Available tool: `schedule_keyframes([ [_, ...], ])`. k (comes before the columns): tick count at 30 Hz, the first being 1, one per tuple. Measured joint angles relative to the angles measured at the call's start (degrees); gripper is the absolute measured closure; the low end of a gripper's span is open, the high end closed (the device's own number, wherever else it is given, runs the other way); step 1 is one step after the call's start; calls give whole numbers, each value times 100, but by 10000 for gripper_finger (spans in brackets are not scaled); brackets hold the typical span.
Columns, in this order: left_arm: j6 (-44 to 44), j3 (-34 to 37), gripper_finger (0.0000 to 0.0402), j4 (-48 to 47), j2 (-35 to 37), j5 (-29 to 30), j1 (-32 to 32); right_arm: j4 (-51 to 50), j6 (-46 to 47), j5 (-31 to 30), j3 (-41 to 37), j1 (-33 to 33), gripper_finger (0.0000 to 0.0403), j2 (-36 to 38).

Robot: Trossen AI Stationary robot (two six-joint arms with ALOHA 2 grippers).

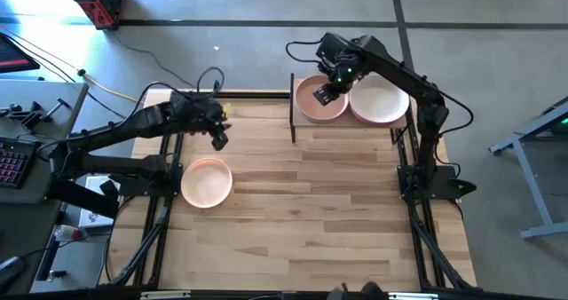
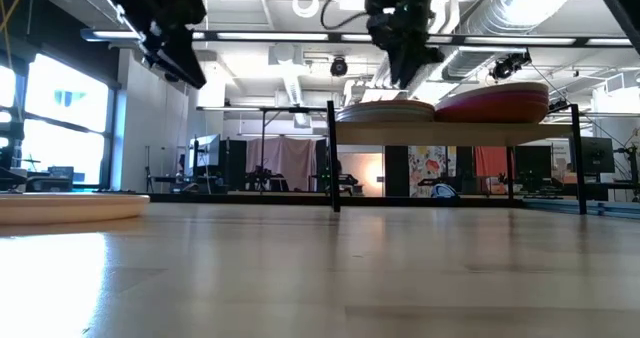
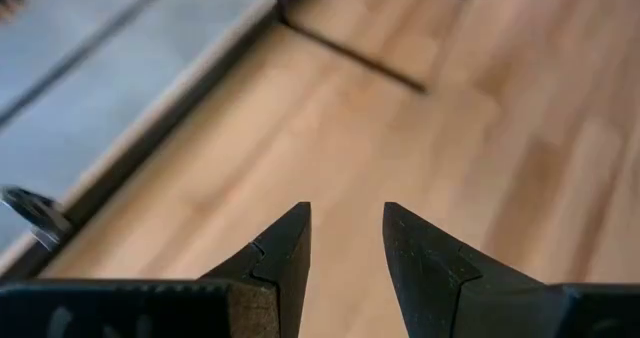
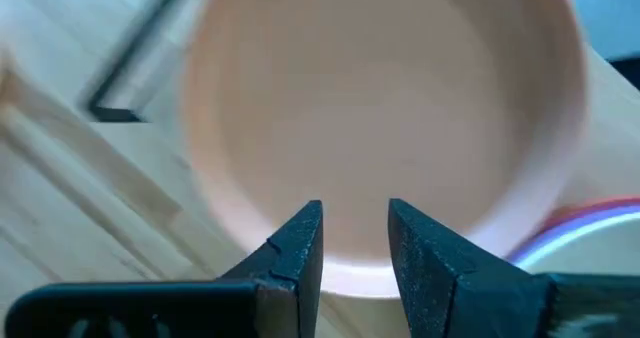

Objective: Place and stack plates onto a shelf
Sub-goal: Stack the light brown plate on top of the other brown plate on the shelf

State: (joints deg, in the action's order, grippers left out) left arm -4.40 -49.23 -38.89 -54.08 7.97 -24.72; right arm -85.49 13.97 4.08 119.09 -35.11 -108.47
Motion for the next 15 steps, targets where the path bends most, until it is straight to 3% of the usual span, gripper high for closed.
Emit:
schedule_keyframes([
  [6,-137,0,286,-938,0,-84,507,201,427,48,6,565,308,235],
  [15,-1690,138,286,-1714,0,-248,1479,470,1530,67,8,1478,308,287],
])
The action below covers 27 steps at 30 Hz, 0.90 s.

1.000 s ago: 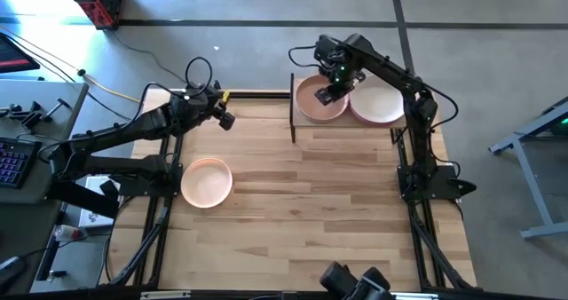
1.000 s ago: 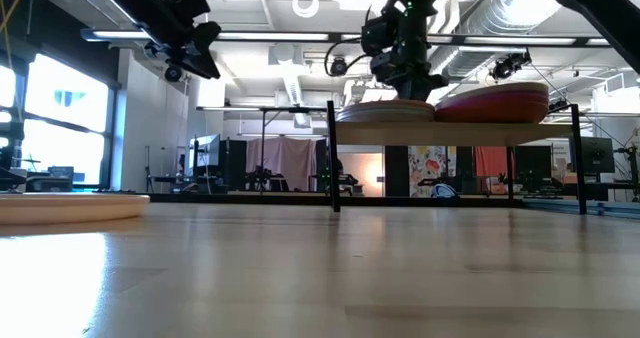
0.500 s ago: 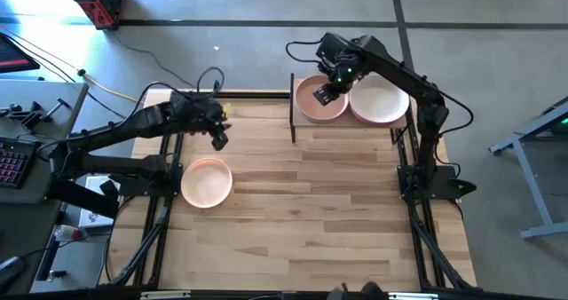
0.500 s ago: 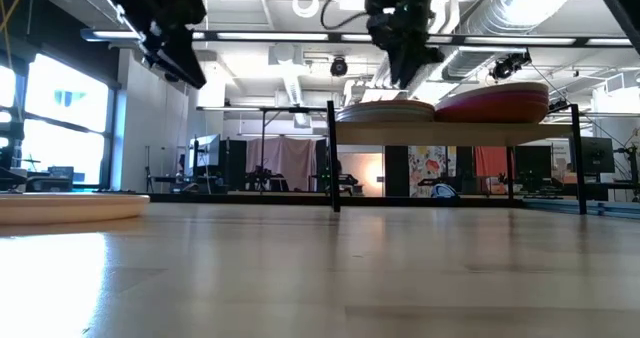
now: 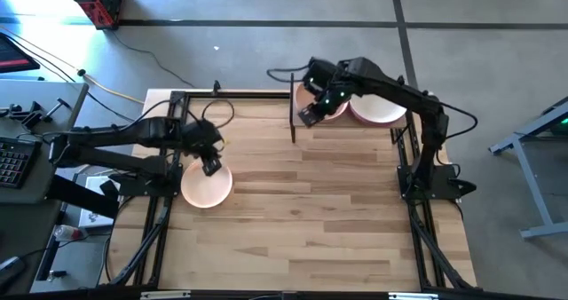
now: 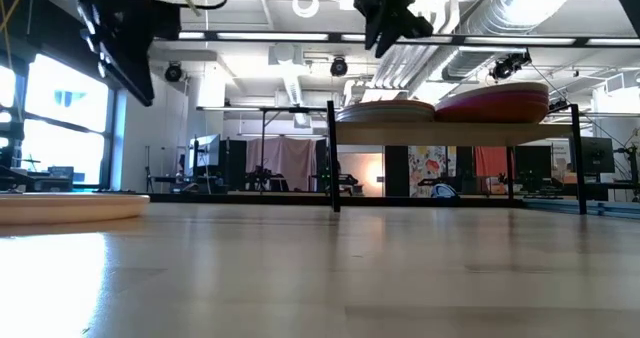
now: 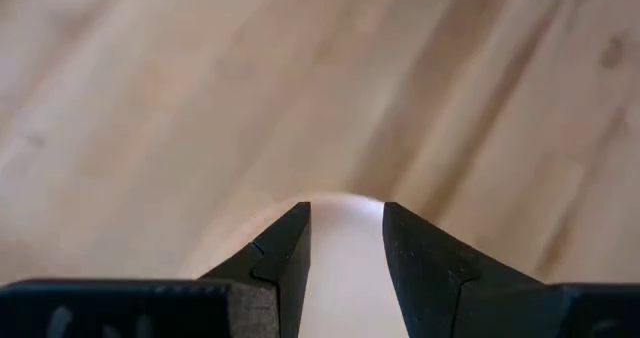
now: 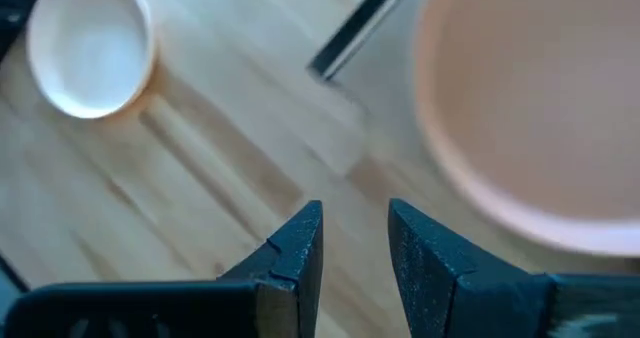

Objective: Place and stack plates onto a shelf
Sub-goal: Stack the light brown plate on top of the other brown plate on the shelf

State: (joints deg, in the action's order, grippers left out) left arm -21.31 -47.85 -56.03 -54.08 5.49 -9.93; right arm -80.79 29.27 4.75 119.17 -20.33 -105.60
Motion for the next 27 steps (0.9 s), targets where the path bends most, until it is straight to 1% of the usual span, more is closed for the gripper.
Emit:
schedule_keyframes([
  [8,-1693,471,286,-80,0,-318,1144,57,753,-7,0,853,308,-2],
  [15,-2954,866,286,22,0,-328,2074,61,1451,-372,0,1634,308,-2],
  [17,-3193,885,286,26,-2,-310,2331,110,1616,-481,0,1820,308,-2],
  [22,-3561,885,286,178,-11,14,2930,280,2004,-737,0,2170,308,-4],
  [27,-3812,883,286,408,-222,74,3433,383,2357,-888,0,2409,308,-4],
])
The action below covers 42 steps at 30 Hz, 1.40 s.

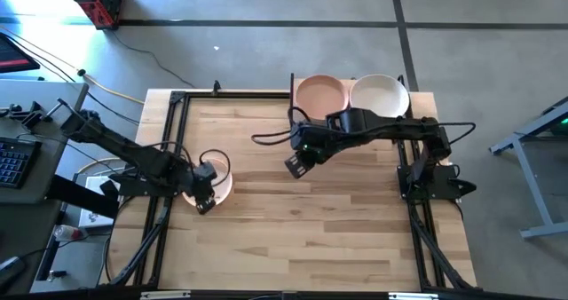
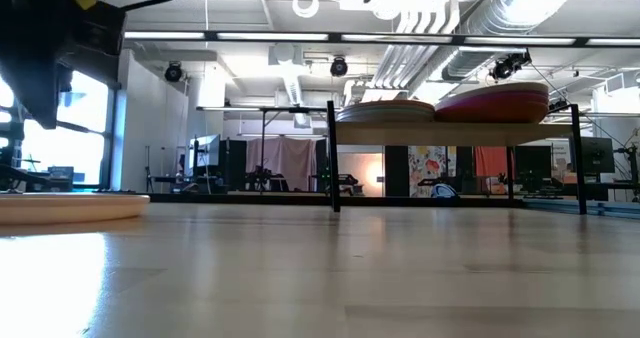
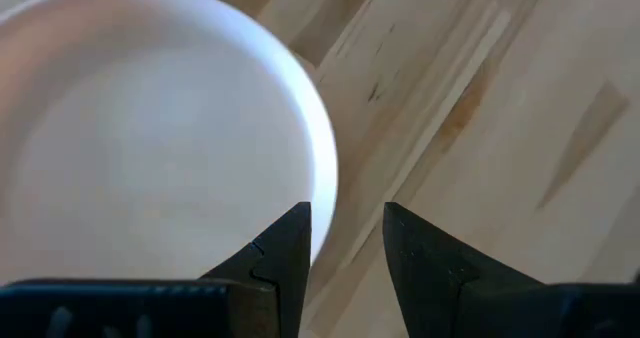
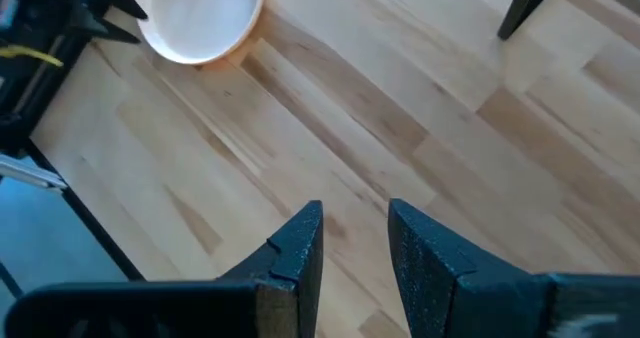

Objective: Place and stack plates onto a shelf
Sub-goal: Stack the light brown plate on top of the other brown plate on the shelf

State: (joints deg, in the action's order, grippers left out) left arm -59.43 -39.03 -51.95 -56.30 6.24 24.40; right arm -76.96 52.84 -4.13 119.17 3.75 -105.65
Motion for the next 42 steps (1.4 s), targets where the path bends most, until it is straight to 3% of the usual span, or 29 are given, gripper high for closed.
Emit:
schedule_keyframes([
  [8,-241,0,286,344,-782,201,539,296,116,-41,0,229,308,0],
  [20,-354,0,286,777,-1857,197,584,288,70,-43,0,240,308,-2],
  [42,-556,-7,301,991,-2719,177,586,160,-187,11,0,247,308,-4],
])
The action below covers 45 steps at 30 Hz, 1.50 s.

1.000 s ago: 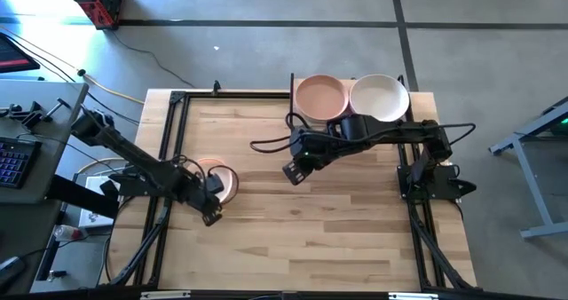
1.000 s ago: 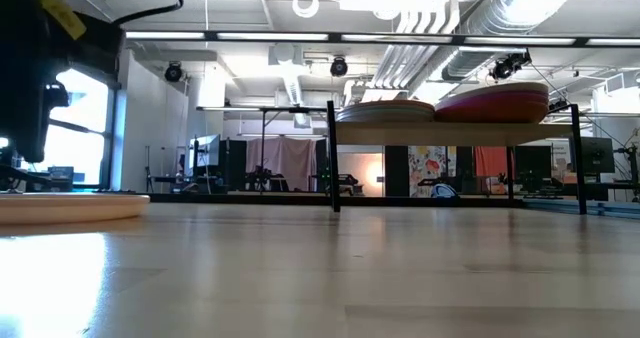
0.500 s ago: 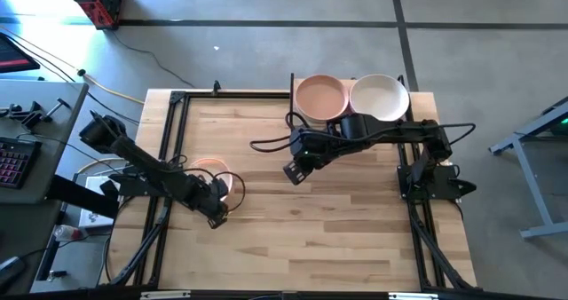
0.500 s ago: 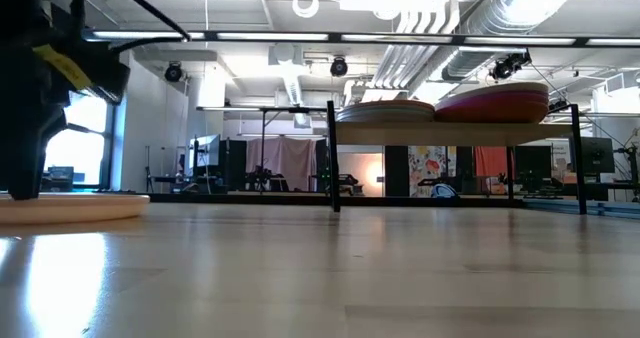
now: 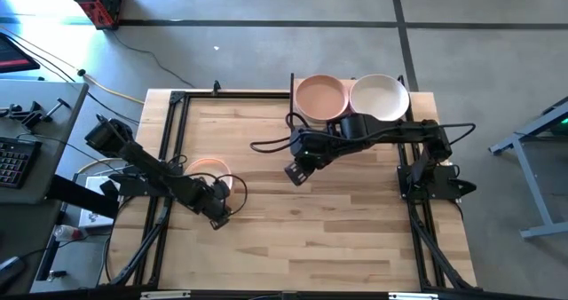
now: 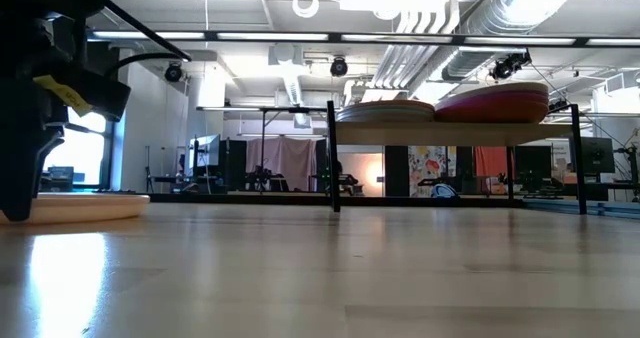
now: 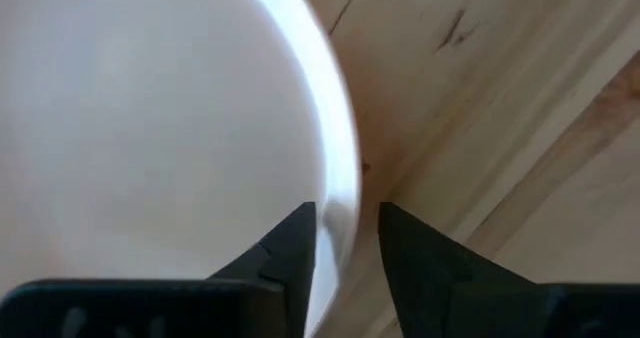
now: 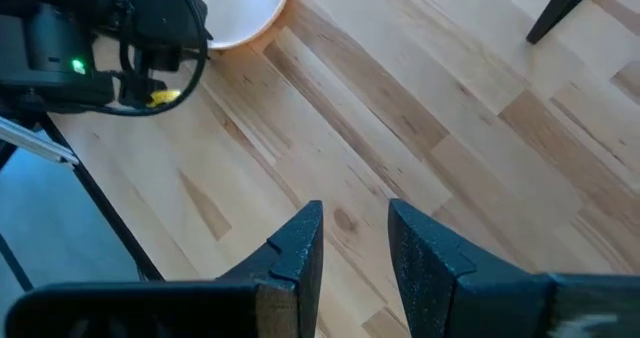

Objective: Place and stack plates onto a shelf
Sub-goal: Stack the light brown plate on top of the other brown plate on the shelf

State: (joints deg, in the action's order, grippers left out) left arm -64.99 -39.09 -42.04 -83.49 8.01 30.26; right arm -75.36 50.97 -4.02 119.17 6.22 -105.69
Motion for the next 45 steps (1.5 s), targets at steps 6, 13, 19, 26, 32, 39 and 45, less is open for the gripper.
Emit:
schedule_keyframes([
  [6,435,-6,367,-5,-1,-114,22,-230,-1,103,0,87,308,0],
  [13,1338,-350,394,-142,-1,59,19,-371,-51,-6,0,105,308,0],
  [19,2184,-842,399,-540,-1,461,19,-371,-260,-185,0,105,308,0],
  [26,3529,-1396,400,-1216,-1,1053,19,-311,-342,-189,0,107,308,-90],
  [32,4427,-1770,400,-1733,3,1398,19,-241,-346,-190,0,103,308,-267],
  [39,5241,-2041,401,-2336,3,1820,19,6,-496,-371,0,-3,308,-340],
  [45,5922,-2148,401,-2819,3,2321,19,350,-822,-539,0,-190,308,-350],
])
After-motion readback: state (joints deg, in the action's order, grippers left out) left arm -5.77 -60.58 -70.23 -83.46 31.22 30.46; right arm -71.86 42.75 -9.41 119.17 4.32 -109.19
